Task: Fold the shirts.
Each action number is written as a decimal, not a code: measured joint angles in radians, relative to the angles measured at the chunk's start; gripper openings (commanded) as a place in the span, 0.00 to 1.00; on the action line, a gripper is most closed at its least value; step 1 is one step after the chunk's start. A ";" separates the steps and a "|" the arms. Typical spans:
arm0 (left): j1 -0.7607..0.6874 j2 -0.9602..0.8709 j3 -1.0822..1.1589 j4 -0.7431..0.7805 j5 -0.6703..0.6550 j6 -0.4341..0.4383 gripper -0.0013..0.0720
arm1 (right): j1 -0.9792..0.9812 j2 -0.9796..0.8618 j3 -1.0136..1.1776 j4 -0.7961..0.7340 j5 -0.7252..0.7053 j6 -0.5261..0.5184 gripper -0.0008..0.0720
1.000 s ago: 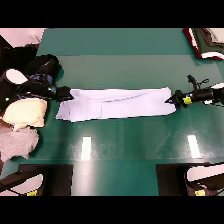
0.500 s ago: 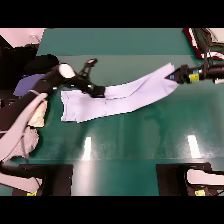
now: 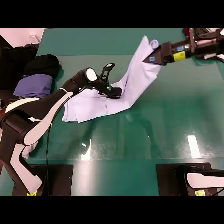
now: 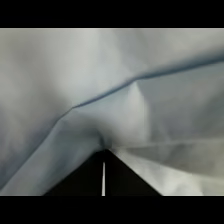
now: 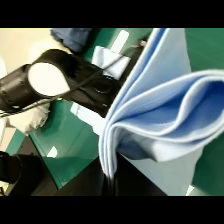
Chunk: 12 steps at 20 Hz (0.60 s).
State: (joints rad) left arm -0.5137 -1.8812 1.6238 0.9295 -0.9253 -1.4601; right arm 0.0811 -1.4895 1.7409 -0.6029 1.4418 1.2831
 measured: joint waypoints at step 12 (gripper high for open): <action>0.209 0.200 0.013 0.201 -0.148 -0.008 0.05 | 0.212 -0.159 0.179 -0.008 -0.015 0.025 0.03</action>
State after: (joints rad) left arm -0.3050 -1.6817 1.6367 1.1305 -1.0729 -1.4677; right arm 0.2935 -1.6489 1.9198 -0.6113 1.4269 1.3083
